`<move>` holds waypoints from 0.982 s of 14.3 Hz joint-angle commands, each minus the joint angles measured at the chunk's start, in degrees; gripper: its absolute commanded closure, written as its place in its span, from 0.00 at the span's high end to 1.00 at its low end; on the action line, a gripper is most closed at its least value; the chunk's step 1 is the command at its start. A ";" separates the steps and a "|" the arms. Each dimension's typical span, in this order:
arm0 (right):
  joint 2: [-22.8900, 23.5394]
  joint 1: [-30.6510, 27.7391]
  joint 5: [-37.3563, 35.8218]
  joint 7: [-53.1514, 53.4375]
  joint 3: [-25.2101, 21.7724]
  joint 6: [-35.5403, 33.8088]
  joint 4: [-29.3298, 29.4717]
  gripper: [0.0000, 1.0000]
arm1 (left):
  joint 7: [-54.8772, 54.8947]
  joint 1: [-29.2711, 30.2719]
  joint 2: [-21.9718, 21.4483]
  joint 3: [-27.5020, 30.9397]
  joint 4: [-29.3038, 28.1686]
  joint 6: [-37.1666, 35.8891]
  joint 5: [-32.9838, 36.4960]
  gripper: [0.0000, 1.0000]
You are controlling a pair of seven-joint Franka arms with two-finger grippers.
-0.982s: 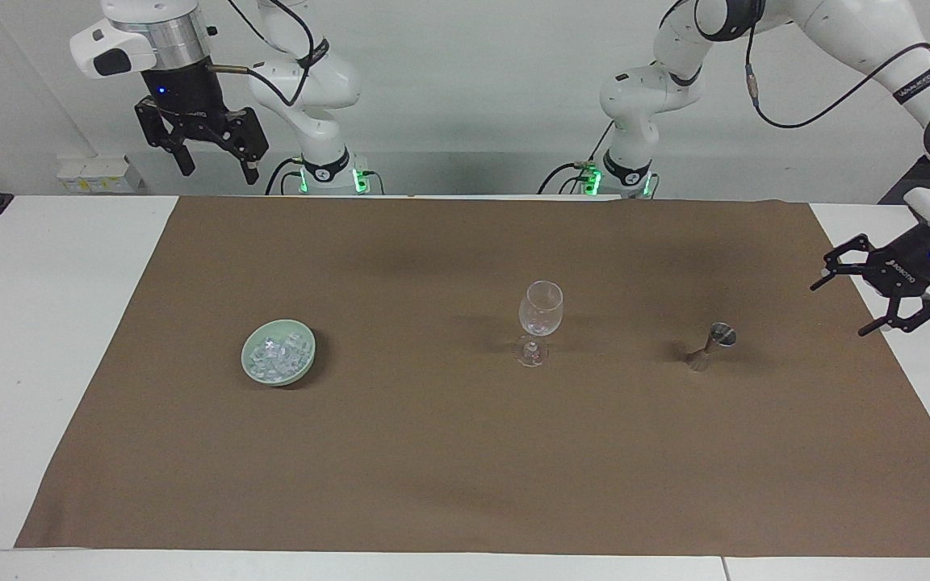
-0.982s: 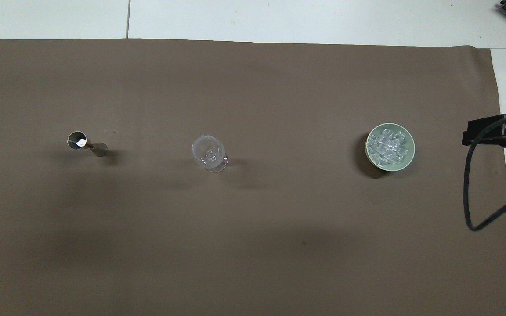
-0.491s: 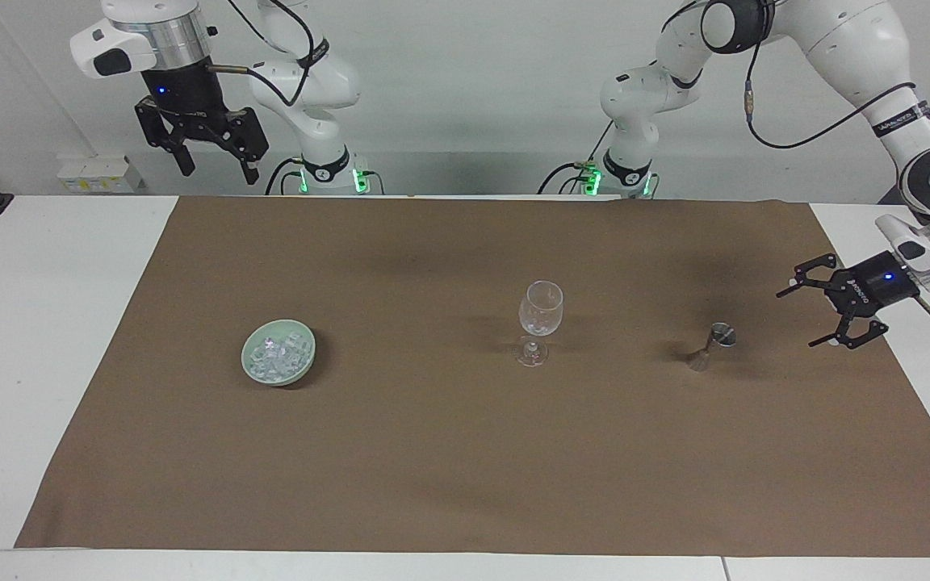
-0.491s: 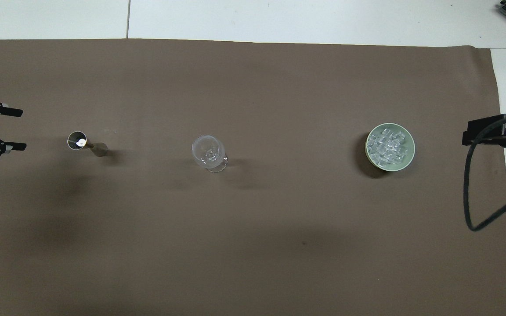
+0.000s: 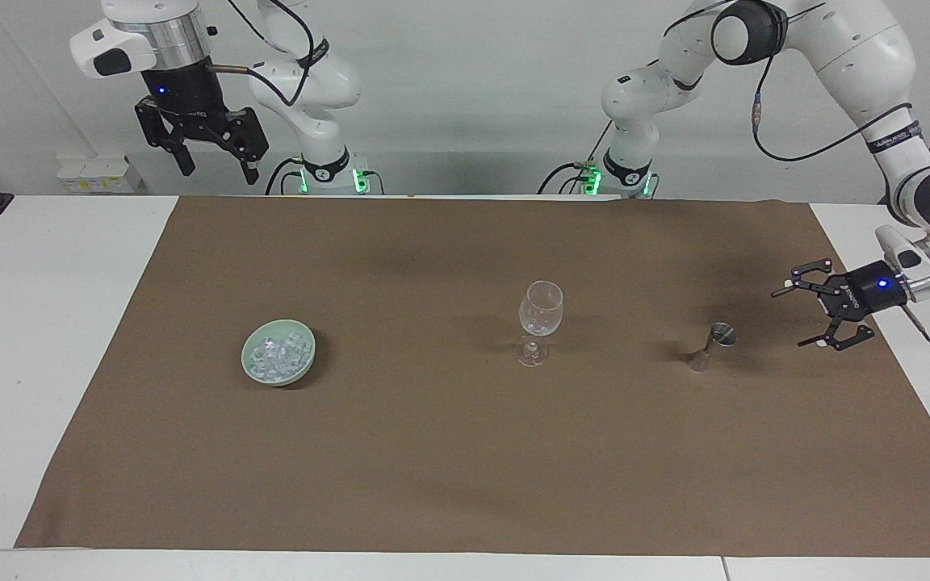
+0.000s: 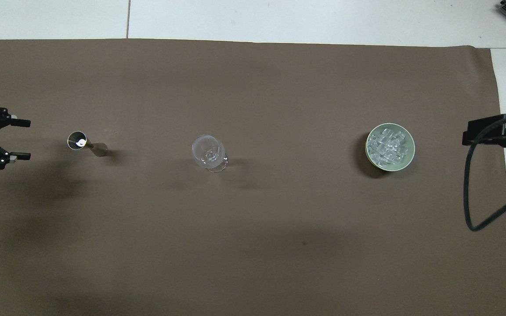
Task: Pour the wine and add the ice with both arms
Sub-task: 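Move the left gripper open toward the small silver bottle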
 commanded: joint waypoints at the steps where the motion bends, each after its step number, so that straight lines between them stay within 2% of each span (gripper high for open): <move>1: -0.46 -1.03 0.24 -0.90 0.40 -1.00 -0.02 1.00 | 3.82 1.23 2.41 -0.90 -0.89 -2.01 -4.12 1.00; 5: -0.46 -1.03 0.24 -0.90 0.40 -1.00 -0.02 1.00 | 13.57 0.62 3.11 -1.08 -2.39 -2.63 -5.10 1.00; 11: -0.46 -1.03 0.24 -0.90 0.40 -1.00 -0.02 1.00 | 16.84 1.93 7.77 -2.48 -2.22 -3.24 -6.59 1.00; 14: -0.46 -1.03 0.24 -0.90 0.40 -1.00 -0.02 1.00 | 18.07 3.51 10.23 -4.06 -2.22 -4.91 -9.49 1.00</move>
